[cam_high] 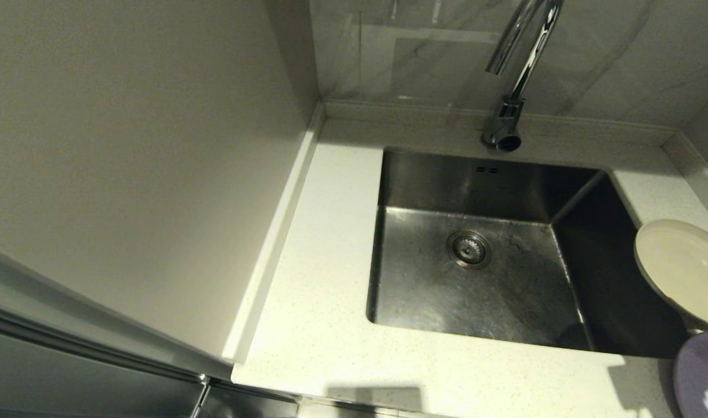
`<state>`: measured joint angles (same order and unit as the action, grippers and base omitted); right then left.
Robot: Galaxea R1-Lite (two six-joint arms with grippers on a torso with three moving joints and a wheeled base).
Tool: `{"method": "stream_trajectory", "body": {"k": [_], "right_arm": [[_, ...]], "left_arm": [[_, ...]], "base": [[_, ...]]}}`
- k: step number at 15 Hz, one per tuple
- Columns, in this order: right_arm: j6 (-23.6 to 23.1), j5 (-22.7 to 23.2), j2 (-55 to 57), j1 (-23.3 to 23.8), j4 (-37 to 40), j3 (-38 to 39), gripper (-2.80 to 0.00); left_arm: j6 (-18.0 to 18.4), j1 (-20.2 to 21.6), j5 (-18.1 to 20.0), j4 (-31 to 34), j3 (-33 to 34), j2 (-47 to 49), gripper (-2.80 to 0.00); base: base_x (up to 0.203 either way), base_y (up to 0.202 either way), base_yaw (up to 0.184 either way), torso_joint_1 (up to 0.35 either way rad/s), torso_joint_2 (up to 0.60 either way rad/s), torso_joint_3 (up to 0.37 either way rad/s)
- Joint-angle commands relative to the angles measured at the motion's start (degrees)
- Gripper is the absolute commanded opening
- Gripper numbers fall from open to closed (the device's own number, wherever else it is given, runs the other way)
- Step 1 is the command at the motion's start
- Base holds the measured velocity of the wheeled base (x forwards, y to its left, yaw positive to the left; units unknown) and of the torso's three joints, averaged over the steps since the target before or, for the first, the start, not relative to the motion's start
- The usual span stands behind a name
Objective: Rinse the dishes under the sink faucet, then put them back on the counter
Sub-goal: Put a bowl into the sink
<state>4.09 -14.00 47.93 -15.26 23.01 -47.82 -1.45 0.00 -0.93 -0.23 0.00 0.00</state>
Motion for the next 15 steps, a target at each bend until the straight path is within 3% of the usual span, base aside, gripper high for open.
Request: {"method": "stream_trajectory", "body": {"k": [1,4,6,8,11,13,15], "right_arm": [[-2.1,6.2,2.2,0.0,4.2,-3.6,-2.8],[-13.5,7.4,1.4,0.0,6.6,-6.9,-2.8],[-16.1,7.6,-1.2,0.1,6.8,-8.7,-2.8],[-19.4,6.7,-7.7,0.1,7.3,-4.7,-2.8],[-19.1,2.2,-10.9,0.5,7.3,2.1,-2.8],[-15.5,1.5,-11.0,1.0,7.0,3.4,-2.8],[-15.3,0.9,-14.2,1.3,6.9,5.3,-2.8]], "left_arm": [[0.0,0.0,0.0,0.0,0.0,-0.3,-2.8],[0.0,0.0,0.0,0.0,0.0,-0.2,-2.8],[0.0,0.0,0.0,0.0,0.0,-0.3,-2.8],[0.6,0.0,0.1,0.1,0.0,-0.1,-2.8],[0.5,0.1,0.0,0.0,-0.1,0.1,-2.8],[0.0,0.0,0.0,0.0,0.0,-0.1,-2.8],[0.0,0.0,0.0,0.0,0.0,-0.1,-2.8]], "base": [[0.0,0.0,0.0,0.0,0.0,0.0],[0.0,0.0,0.0,0.0,0.0,0.0],[0.0,0.0,0.0,0.0,0.0,0.0],[0.0,0.0,0.0,0.0,0.0,0.0],[0.0,0.0,0.0,0.0,0.0,0.0],[0.0,0.0,0.0,0.0,0.0,0.0],[0.0,0.0,0.0,0.0,0.0,0.0]]}}
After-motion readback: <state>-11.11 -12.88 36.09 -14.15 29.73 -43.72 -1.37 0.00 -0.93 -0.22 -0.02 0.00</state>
